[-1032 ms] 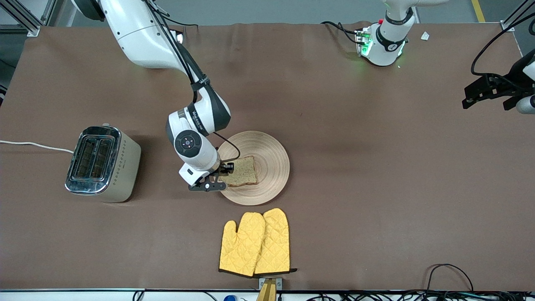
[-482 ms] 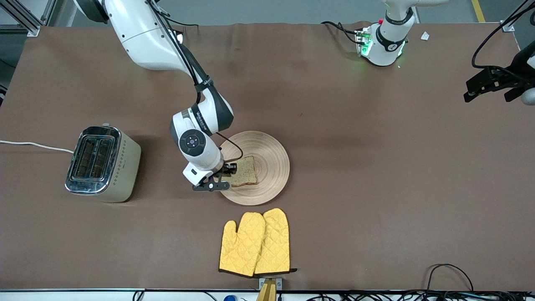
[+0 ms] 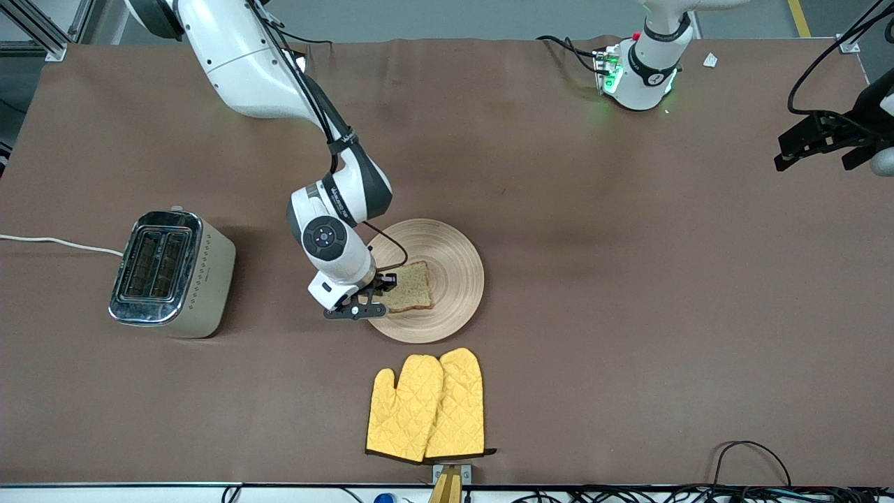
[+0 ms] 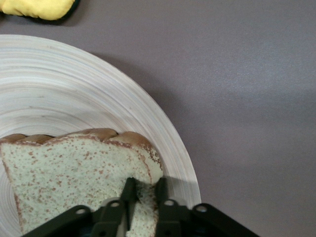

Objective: Move plate and put bread in toaster
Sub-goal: 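Lower the right gripper and grasp the bread slice edge, then lift the bread with the right gripper and carry it above the toaster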

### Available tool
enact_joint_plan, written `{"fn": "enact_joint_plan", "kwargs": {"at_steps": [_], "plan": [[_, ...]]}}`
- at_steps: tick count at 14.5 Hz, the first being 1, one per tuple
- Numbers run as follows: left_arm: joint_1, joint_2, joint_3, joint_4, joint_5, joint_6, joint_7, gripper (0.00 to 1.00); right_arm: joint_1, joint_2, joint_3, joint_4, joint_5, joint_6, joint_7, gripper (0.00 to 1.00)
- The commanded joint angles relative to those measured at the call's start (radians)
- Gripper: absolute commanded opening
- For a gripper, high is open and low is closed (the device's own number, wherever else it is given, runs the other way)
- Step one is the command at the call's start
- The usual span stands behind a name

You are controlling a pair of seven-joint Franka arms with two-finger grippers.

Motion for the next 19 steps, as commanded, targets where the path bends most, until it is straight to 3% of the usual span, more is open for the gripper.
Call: {"fn": "enact_joint_plan", "kwargs": {"at_steps": [1, 8, 13, 14, 17, 19], "plan": [[0.006, -0.010, 0.003, 0.006, -0.006, 0.004, 0.001, 1.00, 0.008, 0.015, -0.005, 0.013, -0.007, 0.005, 0.001, 0.07], [0.004, 0.005, 0.007, 0.008, 0.001, 0.019, 0.001, 1.00, 0.006, -0.009, -0.007, 0.022, -0.005, -0.032, 0.007, 0.03], [0.004, 0.008, 0.007, 0.006, 0.004, 0.036, 0.001, 1.00, -0.011, -0.138, -0.046, 0.162, -0.010, -0.368, 0.030, 0.00], [0.004, 0.008, 0.007, 0.006, 0.004, 0.040, 0.001, 1.00, -0.001, -0.152, -0.077, 0.206, -0.037, -0.462, 0.030, 0.00], [0.003, 0.014, 0.007, 0.005, 0.014, 0.053, 0.001, 1.00, 0.003, -0.157, -0.085, 0.364, -0.219, -0.711, 0.036, 0.00], [0.003, 0.017, 0.007, 0.005, 0.015, 0.057, 0.001, 1.00, 0.002, -0.160, -0.088, 0.398, -0.306, -0.791, 0.037, 0.00]]}}
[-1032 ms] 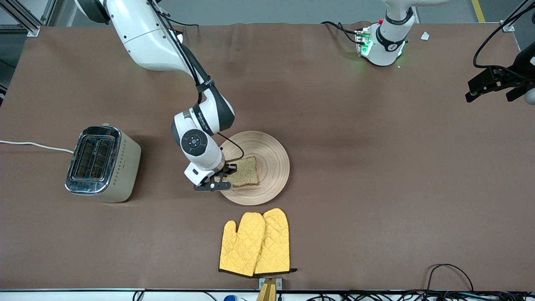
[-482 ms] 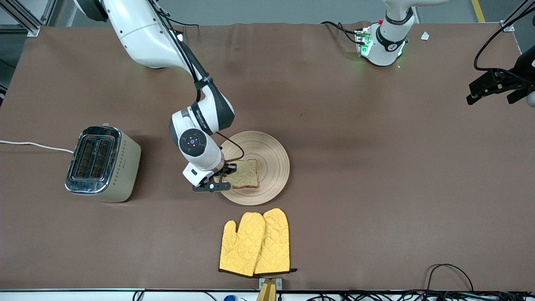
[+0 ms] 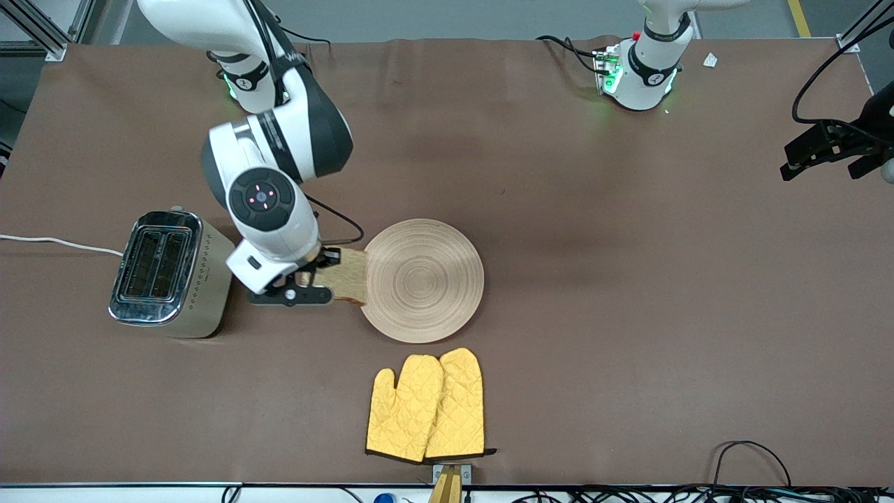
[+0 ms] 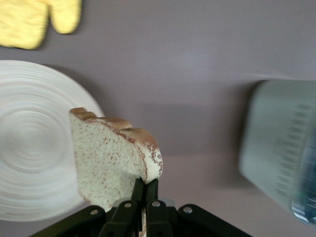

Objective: Move plate and put bread in toaster
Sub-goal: 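Lift the bread with the right gripper and carry it above the toaster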

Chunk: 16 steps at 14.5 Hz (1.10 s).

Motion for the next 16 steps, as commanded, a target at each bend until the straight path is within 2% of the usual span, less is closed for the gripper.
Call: {"fn": "enact_joint_plan", "kwargs": {"at_steps": [1, 4, 10, 12, 14, 16], "plan": [[-0.003, 0.004, 0.002, 0.003, 0.013, 0.014, 0.001, 1.00, 0.005, 0.005, 0.000, 0.045, -0.147, -0.101, 0.022, 0.00], [-0.003, 0.004, 0.000, 0.003, 0.030, 0.014, 0.001, 1.00, 0.016, -0.007, 0.000, 0.045, -0.347, -0.219, 0.025, 0.00], [-0.001, 0.006, 0.000, 0.003, 0.041, 0.017, 0.001, 1.00, -0.007, 0.002, 0.002, 0.036, -0.625, -0.399, 0.056, 0.01], [-0.001, 0.006, 0.000, 0.003, 0.048, 0.025, 0.001, 1.00, -0.030, 0.009, -0.003, 0.001, -0.675, -0.417, 0.059, 0.00], [-0.001, 0.004, 0.000, 0.003, 0.048, 0.023, 0.001, 1.00, -0.048, 0.020, -0.003, -0.044, -0.772, -0.419, 0.065, 0.00], [0.000, -0.003, -0.001, 0.003, 0.048, 0.015, 0.003, 1.00, -0.077, 0.048, -0.003, -0.049, -0.789, -0.414, 0.065, 0.00]]}}
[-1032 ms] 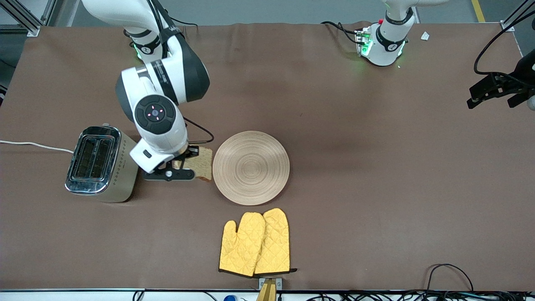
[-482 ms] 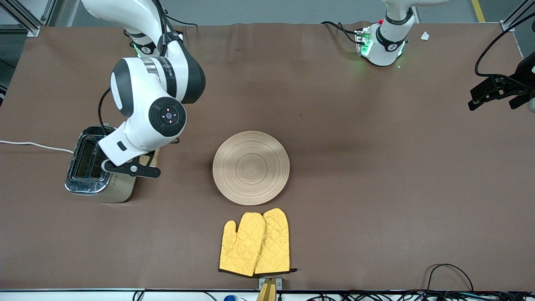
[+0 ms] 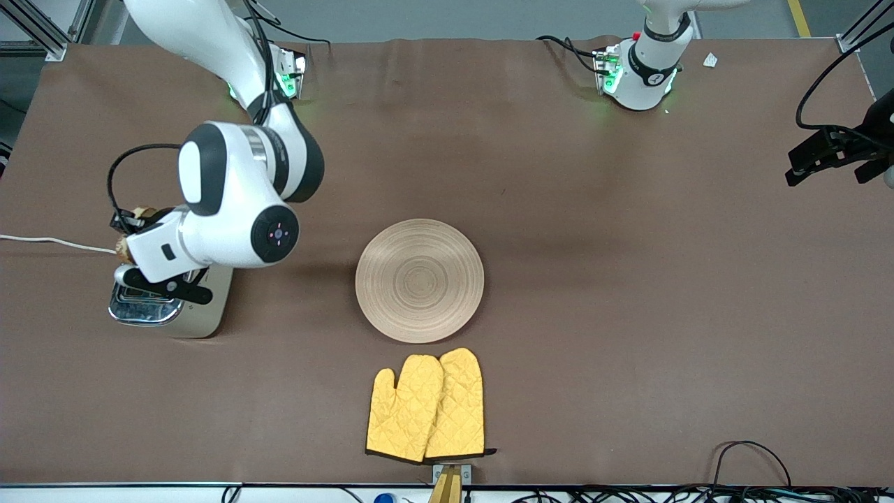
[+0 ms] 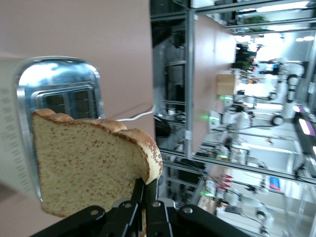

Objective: Move plate and put bread in toaster
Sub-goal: 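Lower the bread into the toaster slot and open the right gripper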

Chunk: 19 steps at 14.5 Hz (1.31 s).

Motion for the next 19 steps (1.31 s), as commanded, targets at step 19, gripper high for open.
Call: {"fn": "enact_joint_plan", "kwargs": {"at_steps": [19], "plan": [[-0.014, 0.001, -0.006, 0.014, 0.007, 0.011, -0.017, 1.00, -0.030, 0.054, 0.008, -0.219, -0.094, 0.122, 0.162, 0.00]]}}
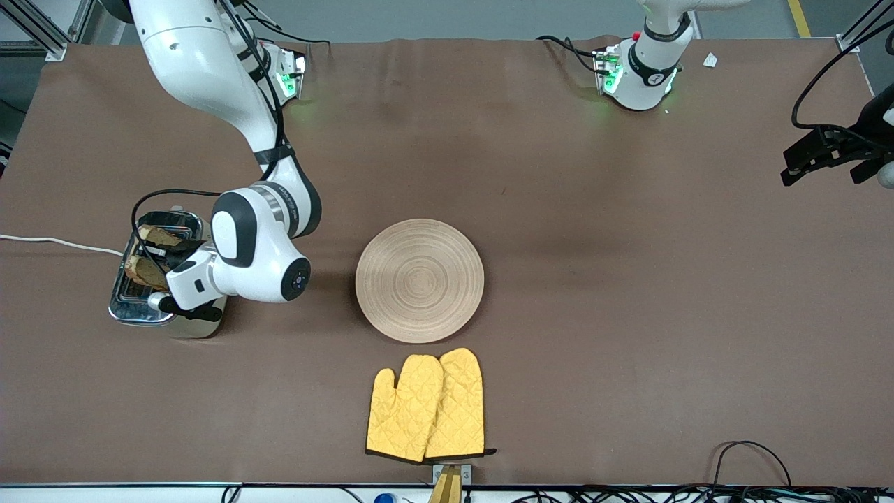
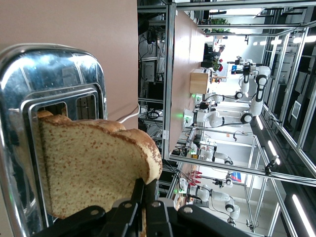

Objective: Move plate and put bread in toaster
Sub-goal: 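Lower the bread into the toaster slot and open the right gripper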

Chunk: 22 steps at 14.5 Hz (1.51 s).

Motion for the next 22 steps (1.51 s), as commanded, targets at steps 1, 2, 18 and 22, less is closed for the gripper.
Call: {"fn": "enact_joint_plan", "kwargs": {"at_steps": [1, 2, 18, 22], "plan": [[-0.003, 0.001, 0.000, 0.013, 0.007, 0.008, -0.010, 1.00, -0.003, -0.025, 0.005, -0.045, -0.027, 0.025, 0.028, 0.00], [-0.002, 0.000, 0.000, 0.013, 0.005, 0.008, -0.010, 1.00, -0.006, -0.026, 0.005, -0.062, -0.027, 0.045, 0.028, 0.00], [-0.011, 0.041, 0.000, 0.051, 0.004, 0.026, 0.015, 1.00, -0.084, -0.158, 0.007, 0.084, 0.394, 0.106, -0.005, 1.00], [-0.005, 0.032, -0.001, 0.050, 0.015, 0.019, 0.012, 1.00, -0.167, -0.298, 0.004, 0.101, 0.625, 0.109, -0.131, 1.00]]}}
